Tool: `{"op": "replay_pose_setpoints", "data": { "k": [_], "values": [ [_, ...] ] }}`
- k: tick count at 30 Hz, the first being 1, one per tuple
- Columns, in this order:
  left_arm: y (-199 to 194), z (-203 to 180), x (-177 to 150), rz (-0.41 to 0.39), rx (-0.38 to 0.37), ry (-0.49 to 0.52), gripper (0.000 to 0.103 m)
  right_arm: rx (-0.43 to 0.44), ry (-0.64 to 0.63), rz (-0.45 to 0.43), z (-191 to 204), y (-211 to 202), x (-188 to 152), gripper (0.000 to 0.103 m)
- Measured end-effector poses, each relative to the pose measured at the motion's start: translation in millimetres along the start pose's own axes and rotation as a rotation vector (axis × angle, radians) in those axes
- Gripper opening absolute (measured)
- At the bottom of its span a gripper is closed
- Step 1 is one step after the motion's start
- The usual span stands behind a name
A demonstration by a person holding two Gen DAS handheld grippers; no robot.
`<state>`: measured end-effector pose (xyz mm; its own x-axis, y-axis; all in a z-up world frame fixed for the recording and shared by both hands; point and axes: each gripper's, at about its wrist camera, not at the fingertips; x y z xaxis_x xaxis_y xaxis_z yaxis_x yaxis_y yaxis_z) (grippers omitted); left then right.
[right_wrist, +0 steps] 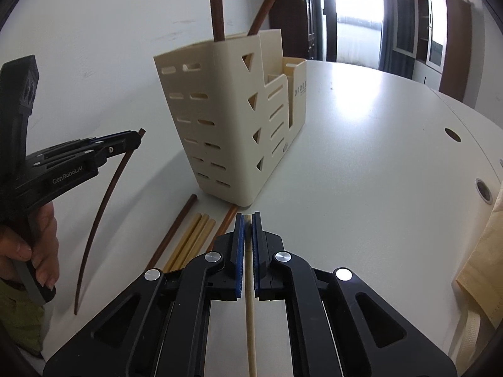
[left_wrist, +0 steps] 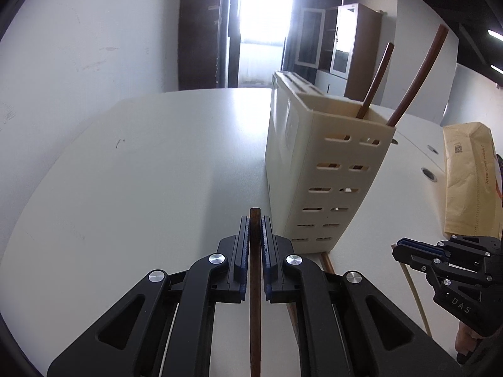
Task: Organize utensils
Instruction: 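Lift both chopsticks and carry them above the cream holder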
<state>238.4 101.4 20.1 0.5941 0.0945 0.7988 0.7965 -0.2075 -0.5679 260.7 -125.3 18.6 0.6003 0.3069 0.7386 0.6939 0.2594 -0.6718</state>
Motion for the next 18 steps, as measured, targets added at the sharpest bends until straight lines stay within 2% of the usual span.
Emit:
{"op": "replay_pose_setpoints", "data": {
  "k": [8, 14, 18],
  "values": [
    [-42, -20, 16, -0.126, -0.027, 0.002, 0.007, -0.002, 0.048, -0.106, -5, -31, 17, 0.005],
    [-51, -42, 22, -0.179, -0.041, 0.018, 0.007, 0.008, 0.063, -0.165, -9, -49, 28, 0.005],
    [-74, -40, 23, -0.215, -0.055, 0.024, 0.007, 0.015, 0.061, -0.199, -6, -62, 32, 0.005]
  ]
}}
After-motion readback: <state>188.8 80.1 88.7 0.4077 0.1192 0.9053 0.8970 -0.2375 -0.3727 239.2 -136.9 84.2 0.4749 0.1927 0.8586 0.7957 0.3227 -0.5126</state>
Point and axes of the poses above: each gripper's, at about its wrist camera, not at the fingertips, and y roughly the way its jaws point, z to its left, x to its top, and after that the axes turned 13 degrees about -x, right-handed
